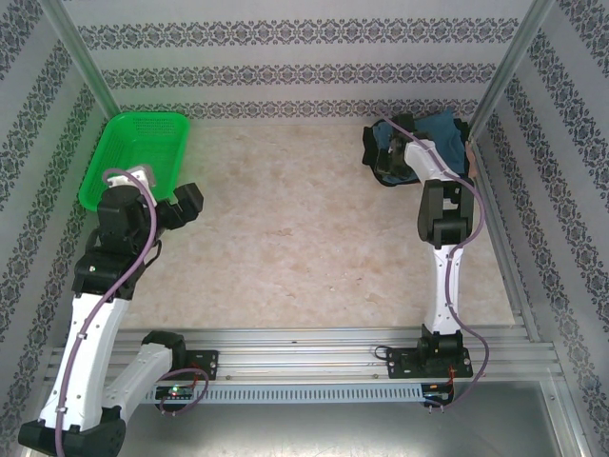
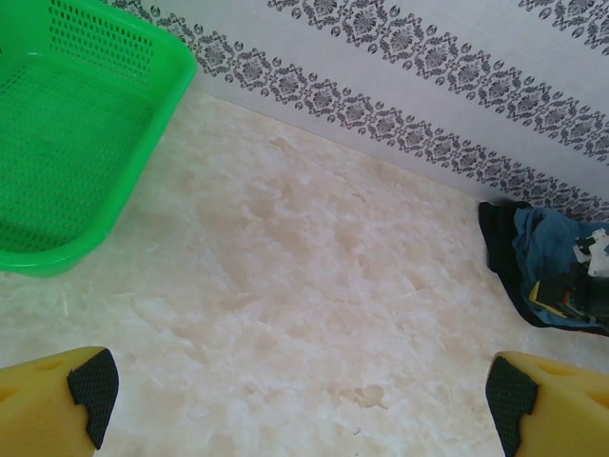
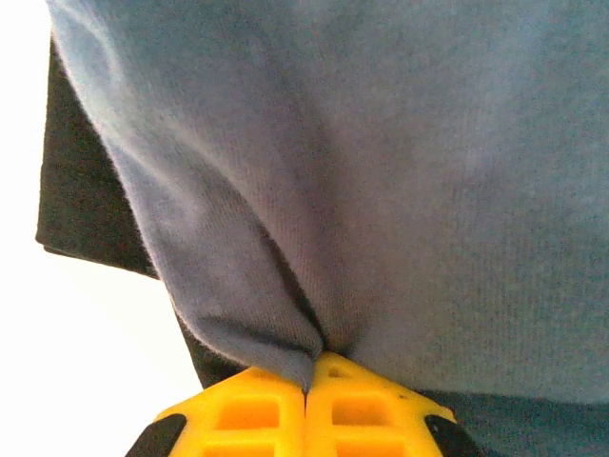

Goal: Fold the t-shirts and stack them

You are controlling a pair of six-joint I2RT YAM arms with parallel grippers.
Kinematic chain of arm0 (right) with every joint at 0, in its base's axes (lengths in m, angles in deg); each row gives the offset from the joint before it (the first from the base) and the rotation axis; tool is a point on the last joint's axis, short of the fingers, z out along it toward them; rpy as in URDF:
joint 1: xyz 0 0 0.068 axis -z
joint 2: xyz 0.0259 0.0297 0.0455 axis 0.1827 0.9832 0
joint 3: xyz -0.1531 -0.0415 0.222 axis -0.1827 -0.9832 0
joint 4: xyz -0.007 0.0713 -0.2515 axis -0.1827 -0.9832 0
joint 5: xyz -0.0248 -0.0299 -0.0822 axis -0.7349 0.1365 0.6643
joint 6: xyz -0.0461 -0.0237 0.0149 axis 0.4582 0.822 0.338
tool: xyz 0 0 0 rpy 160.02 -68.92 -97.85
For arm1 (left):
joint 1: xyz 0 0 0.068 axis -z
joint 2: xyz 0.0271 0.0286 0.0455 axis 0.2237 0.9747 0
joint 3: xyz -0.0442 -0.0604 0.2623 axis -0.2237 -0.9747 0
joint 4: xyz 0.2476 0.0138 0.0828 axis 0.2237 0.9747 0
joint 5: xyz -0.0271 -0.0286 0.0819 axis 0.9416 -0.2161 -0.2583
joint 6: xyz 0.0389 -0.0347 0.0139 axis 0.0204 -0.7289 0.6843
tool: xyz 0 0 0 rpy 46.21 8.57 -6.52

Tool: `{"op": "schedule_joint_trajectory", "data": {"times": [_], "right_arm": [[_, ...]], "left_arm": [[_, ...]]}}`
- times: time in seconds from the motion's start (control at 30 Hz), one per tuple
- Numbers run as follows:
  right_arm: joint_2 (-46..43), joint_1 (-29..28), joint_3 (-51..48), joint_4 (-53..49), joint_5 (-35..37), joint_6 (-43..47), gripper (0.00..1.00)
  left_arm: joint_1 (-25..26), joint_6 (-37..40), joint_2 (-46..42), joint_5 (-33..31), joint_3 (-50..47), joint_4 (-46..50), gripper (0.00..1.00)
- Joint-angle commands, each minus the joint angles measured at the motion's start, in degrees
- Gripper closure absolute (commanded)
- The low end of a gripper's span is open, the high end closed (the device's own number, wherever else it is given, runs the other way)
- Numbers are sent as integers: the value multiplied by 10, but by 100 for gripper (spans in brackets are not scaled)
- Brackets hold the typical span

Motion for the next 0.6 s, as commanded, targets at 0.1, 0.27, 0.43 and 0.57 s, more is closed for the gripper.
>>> {"op": "schedule_joint_trajectory", "data": {"times": [0.1, 0.27, 0.43, 0.57], "right_arm": [[15, -15, 18, -27, -87, -12, 81], [12, -2, 20, -30, -93, -11, 58], [-59, 17, -28, -5, -147, 1, 41], [-156, 39, -109, 51, -245, -14, 20]], "left_arm": [[-7, -5, -15, -15, -11, 0, 0], [-6, -5, -16, -4, -16, -3, 0], [-6, -7, -8, 7, -12, -14, 0], [-6, -11, 0, 3, -7, -28, 0]]}}
